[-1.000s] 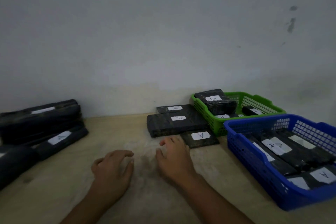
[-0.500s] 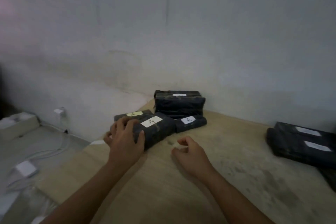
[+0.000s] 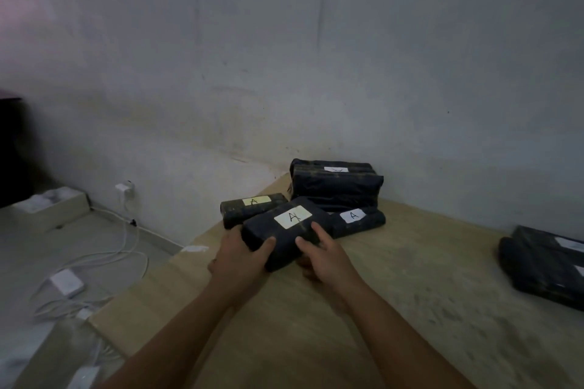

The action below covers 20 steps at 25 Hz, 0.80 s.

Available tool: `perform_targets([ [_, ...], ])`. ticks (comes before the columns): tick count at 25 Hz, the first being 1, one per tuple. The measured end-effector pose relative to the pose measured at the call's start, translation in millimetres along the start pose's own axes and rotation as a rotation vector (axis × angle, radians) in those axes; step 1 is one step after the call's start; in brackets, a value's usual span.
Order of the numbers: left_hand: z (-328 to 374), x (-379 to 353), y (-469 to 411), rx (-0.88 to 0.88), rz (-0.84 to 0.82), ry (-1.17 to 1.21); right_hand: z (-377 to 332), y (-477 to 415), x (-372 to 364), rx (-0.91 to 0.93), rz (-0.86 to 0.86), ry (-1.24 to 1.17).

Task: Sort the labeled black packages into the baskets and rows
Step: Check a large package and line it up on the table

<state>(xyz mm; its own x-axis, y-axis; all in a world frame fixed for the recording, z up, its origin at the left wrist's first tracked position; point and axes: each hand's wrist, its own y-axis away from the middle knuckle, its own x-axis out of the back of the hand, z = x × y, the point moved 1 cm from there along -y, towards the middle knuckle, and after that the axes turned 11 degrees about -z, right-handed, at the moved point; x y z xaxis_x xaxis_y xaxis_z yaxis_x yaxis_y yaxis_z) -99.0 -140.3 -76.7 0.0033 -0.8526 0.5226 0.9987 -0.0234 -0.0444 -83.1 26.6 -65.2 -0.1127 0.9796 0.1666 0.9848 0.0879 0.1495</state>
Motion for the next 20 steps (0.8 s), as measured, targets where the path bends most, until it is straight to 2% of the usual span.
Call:
perform_targets([
  [4, 27.3, -4.0, 25.0, -0.188, 0.139, 0.271, -0.4, 31.9, -8.5, 0.13, -0.087, -0.174],
  [8, 48.9, -11.8, 40.0, -0.314, 0.124, 0.605, 0.4, 72.8, 14.5, 0.265, 0.018, -0.146],
  [11, 64.2, -27.9, 44.0, -0.273, -0.01, 0.942, 0.8, 101.9, 68.3, 0.225, 0.236, -0.222],
  [13, 77.3, -53.7, 45.9, -0.21, -0.14, 1.059, 8.5, 120.5, 115.7, 0.143, 0.328, -0.321],
  [17, 107.4, -116.8, 57.0, -0.166, -0.395, 1.073, 20.2, 168.7, 188.4, 0.144, 0.349, -0.579],
  [20, 127.5, -165.4, 72.7, -0.111, -0.554, 0.992, 37.9, 201.3, 225.7, 0.109, 0.416, -0.497],
])
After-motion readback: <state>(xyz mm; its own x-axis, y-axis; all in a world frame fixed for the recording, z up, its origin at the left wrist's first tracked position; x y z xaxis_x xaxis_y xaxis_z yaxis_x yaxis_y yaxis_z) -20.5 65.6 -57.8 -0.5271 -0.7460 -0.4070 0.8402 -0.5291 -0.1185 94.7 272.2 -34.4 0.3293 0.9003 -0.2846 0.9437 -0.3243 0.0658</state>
